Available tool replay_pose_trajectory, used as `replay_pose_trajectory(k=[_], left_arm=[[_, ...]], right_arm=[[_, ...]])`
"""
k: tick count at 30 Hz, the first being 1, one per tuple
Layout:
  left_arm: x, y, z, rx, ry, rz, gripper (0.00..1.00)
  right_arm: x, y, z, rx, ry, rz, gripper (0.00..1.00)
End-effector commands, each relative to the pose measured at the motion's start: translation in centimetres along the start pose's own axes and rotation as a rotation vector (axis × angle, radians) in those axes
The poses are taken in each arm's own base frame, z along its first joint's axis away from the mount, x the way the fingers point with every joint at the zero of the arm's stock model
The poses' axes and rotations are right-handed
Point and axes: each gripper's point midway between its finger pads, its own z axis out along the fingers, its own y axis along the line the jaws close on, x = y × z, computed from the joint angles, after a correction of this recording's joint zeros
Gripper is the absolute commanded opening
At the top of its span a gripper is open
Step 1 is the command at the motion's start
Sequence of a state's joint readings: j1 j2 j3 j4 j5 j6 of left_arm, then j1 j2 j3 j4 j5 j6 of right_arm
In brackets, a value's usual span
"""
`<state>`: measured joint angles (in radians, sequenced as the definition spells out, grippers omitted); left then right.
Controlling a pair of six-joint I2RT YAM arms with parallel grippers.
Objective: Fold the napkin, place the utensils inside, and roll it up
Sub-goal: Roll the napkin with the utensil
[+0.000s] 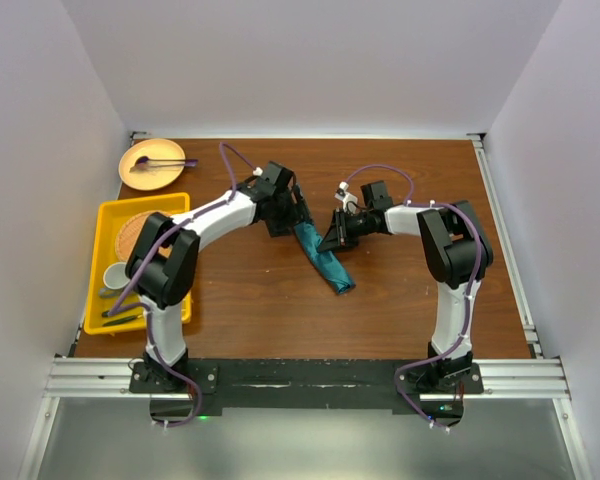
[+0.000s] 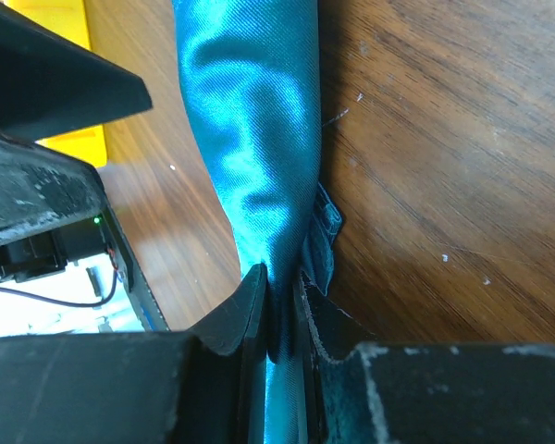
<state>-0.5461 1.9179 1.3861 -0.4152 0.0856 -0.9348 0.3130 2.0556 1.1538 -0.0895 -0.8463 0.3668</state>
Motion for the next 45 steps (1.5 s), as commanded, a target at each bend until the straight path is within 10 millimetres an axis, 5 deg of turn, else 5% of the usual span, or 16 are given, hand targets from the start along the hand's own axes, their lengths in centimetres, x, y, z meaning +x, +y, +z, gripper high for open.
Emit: replay_pose_trajectory(k=[1, 12, 17, 21, 25, 30, 36, 38, 45], left_arm=[[-1.2, 0.5, 1.3, -0.128, -0.038, -0.053, 0.75], [-0.2, -0.4, 3.9, -0.199, -0.039, -0.081, 0.76], [0.1, 1.5, 5.1, -0.276, -0.074, -0.068, 0.69], [0.3, 3.3, 5.8, -0.298, -0.096, -0.067, 0.6], [0.1, 3.8, 6.0, -0.301, -0.11, -0.028, 0.37], [-0.2, 4.0, 5.3, -0.289, -0.116, 0.008, 0.21], [0.8, 3.9, 4.8, -0.262, -0.059, -0.016, 0.18], [1.2, 3.6, 4.8, -0.244, -0.032, -0.029, 0.18], [1.3, 3.1, 4.6, -0.211, 0.004, -0.048, 0.18]], right_arm=[[1.1, -5.5, 0.3, 0.199, -0.004, 0.016, 0.12], [1.2, -5.4, 0.5, 0.228, 0.009, -0.019, 0.11], [1.4, -5.2, 0.8, 0.255, 0.015, -0.038, 0.13], [1.5, -4.6, 1.0, 0.29, 0.029, -0.077, 0.14], [1.9, -3.5, 1.1, 0.311, 0.043, -0.111, 0.16], [1.7, -1.7, 0.2, 0.358, 0.041, -0.193, 0.37], [0.4, 2.2, -2.1, 0.418, -0.025, -0.349, 0.74], [-0.4, 3.6, -2.7, 0.412, -0.076, -0.418, 0.8], [-0.2, 3.2, -1.9, 0.586, -0.137, -0.6, 0.86]])
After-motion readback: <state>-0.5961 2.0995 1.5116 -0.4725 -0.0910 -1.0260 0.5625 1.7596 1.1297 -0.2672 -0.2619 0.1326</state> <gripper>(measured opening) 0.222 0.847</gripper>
